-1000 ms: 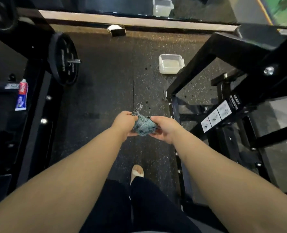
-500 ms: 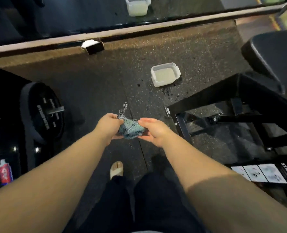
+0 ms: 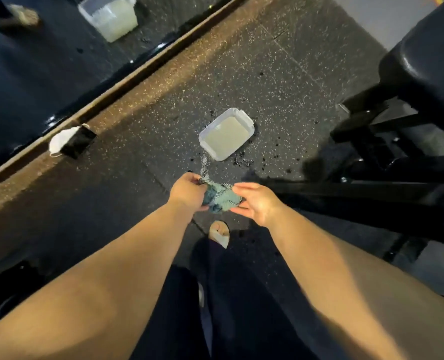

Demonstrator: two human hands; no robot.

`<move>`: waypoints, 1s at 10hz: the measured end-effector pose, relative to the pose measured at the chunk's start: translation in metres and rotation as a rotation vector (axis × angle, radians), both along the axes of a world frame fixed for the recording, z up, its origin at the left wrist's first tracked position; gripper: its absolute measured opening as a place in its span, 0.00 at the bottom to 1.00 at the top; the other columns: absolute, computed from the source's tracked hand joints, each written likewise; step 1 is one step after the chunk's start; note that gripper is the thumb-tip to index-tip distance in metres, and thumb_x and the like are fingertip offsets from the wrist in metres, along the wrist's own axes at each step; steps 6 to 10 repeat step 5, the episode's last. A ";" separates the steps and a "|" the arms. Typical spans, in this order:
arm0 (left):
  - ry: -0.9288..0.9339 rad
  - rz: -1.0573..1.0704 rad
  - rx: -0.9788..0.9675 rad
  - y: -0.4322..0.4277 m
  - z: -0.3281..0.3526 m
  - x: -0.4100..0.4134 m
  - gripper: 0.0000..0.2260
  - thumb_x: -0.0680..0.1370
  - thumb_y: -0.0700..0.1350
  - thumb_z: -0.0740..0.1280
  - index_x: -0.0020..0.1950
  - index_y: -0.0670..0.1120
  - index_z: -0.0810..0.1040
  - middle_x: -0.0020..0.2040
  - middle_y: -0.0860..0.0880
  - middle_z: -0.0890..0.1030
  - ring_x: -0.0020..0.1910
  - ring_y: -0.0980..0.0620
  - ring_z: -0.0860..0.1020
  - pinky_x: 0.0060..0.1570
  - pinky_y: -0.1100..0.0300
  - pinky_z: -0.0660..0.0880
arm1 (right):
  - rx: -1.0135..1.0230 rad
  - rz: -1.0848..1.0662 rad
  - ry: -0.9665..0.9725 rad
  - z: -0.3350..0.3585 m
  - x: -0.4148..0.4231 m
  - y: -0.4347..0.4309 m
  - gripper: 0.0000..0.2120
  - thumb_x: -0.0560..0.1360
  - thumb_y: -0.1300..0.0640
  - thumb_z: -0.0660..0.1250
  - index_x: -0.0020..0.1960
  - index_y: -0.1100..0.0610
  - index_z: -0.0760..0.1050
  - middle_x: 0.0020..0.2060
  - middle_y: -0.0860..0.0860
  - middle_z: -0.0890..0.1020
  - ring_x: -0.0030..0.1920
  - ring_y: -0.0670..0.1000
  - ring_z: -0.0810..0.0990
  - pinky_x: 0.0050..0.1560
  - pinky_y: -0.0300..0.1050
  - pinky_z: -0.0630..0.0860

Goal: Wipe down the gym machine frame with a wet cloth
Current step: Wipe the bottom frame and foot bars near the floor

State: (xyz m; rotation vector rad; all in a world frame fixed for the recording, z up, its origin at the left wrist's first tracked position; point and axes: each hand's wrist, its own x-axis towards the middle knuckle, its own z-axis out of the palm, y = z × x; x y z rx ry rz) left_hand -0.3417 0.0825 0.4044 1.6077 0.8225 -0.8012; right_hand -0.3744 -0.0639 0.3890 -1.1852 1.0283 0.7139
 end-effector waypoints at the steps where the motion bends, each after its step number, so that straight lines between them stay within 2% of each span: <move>1: 0.013 -0.088 0.015 -0.006 -0.042 0.059 0.09 0.80 0.35 0.60 0.57 0.47 0.70 0.67 0.45 0.71 0.55 0.43 0.75 0.46 0.50 0.78 | -0.055 -0.070 0.004 -0.037 0.051 0.000 0.04 0.77 0.59 0.67 0.44 0.52 0.75 0.52 0.54 0.76 0.48 0.53 0.76 0.39 0.43 0.78; 2: 0.046 -0.204 0.072 -0.016 -0.084 0.118 0.08 0.80 0.38 0.61 0.56 0.50 0.72 0.65 0.45 0.73 0.58 0.40 0.77 0.44 0.50 0.80 | -0.114 -0.176 0.039 -0.082 0.098 0.001 0.06 0.78 0.56 0.65 0.42 0.52 0.73 0.52 0.56 0.78 0.41 0.53 0.78 0.36 0.45 0.77; 3: 0.012 -0.388 0.093 -0.034 -0.136 0.177 0.14 0.80 0.39 0.60 0.66 0.45 0.71 0.63 0.41 0.76 0.57 0.39 0.78 0.47 0.48 0.80 | -0.148 -0.297 0.086 -0.138 0.147 -0.004 0.05 0.80 0.57 0.62 0.47 0.57 0.74 0.55 0.59 0.78 0.46 0.56 0.78 0.38 0.46 0.78; 4: 0.011 -0.545 0.102 -0.051 -0.185 0.227 0.17 0.81 0.36 0.56 0.70 0.42 0.67 0.65 0.39 0.74 0.61 0.39 0.76 0.52 0.50 0.77 | -0.112 -0.424 0.082 -0.193 0.194 -0.009 0.11 0.81 0.57 0.58 0.60 0.59 0.74 0.59 0.57 0.76 0.52 0.56 0.77 0.42 0.47 0.78; 5: 0.061 -0.605 0.083 -0.075 -0.235 0.260 0.19 0.81 0.36 0.54 0.72 0.42 0.65 0.68 0.40 0.72 0.64 0.42 0.74 0.57 0.52 0.76 | -0.087 -0.518 0.076 -0.237 0.225 -0.014 0.13 0.81 0.57 0.57 0.63 0.57 0.72 0.62 0.56 0.76 0.56 0.55 0.77 0.54 0.51 0.77; 10: 0.061 -0.605 0.083 -0.075 -0.235 0.260 0.19 0.81 0.36 0.54 0.72 0.42 0.65 0.68 0.40 0.72 0.64 0.42 0.74 0.57 0.52 0.76 | -0.087 -0.518 0.076 -0.237 0.225 -0.014 0.13 0.81 0.57 0.57 0.63 0.57 0.72 0.62 0.56 0.76 0.56 0.55 0.77 0.54 0.51 0.77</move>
